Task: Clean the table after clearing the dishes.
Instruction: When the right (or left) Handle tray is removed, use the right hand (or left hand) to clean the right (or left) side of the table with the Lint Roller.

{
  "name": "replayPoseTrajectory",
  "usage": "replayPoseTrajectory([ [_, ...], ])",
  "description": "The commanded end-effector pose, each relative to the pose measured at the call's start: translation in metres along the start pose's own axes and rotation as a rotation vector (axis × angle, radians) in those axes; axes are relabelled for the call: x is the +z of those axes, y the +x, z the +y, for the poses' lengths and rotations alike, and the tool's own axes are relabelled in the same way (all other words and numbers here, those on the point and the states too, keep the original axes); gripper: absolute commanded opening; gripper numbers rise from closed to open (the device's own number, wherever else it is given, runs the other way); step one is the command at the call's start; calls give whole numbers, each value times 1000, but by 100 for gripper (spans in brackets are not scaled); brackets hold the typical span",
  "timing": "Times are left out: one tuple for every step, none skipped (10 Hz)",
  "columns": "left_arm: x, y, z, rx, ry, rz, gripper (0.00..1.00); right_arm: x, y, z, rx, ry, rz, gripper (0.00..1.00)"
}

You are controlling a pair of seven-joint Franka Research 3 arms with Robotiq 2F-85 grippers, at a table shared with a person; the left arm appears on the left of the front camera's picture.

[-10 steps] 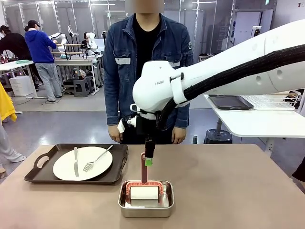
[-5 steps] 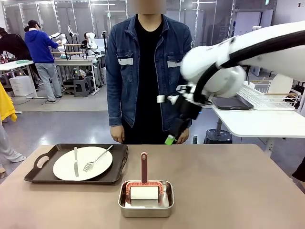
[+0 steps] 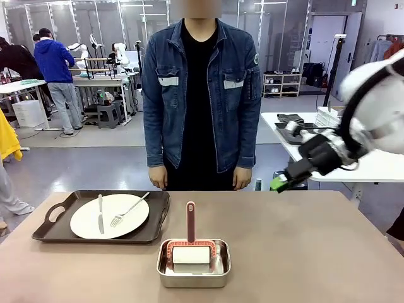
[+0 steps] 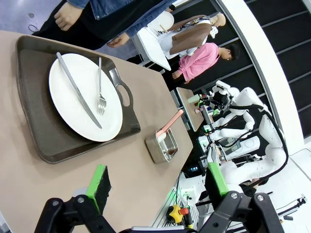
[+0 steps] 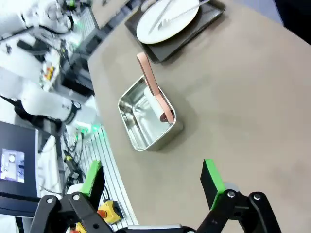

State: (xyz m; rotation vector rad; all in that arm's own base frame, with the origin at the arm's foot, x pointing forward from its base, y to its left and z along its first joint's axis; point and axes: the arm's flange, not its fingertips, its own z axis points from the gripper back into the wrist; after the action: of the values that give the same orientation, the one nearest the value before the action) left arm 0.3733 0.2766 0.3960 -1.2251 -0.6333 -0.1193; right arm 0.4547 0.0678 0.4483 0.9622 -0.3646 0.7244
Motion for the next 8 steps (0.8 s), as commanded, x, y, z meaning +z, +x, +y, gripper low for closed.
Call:
replayPoseTrajectory([
  [3, -2, -2, -11, -1, 8, 100, 32, -33, -11, -10, 55, -109, 100],
  [3, -2, -2, -11, -1, 8, 100, 59, -50, -24, -36, 74, -148, 100],
  [3, -2, -2, -11, -1, 8, 100, 92, -65, -40, -79, 59, -170, 100],
  [3, -2, -2, -11, -1, 8, 100, 126, -81, -64, -124, 70, -191, 100],
  [3, -2, -2, -11, -1, 8, 100, 157, -99, -93, -172, 112, -197, 100],
  [3, -2, -2, -11, -1, 8, 100, 185, -124, -132, -213, 196, -249, 100],
  [3, -2, -2, -11, -1, 8, 100, 203, -146, -159, -236, 231, -257, 100],
  [3, -2, -2, -11, -1, 8, 100, 221, -165, -175, -268, 228, -297, 100],
])
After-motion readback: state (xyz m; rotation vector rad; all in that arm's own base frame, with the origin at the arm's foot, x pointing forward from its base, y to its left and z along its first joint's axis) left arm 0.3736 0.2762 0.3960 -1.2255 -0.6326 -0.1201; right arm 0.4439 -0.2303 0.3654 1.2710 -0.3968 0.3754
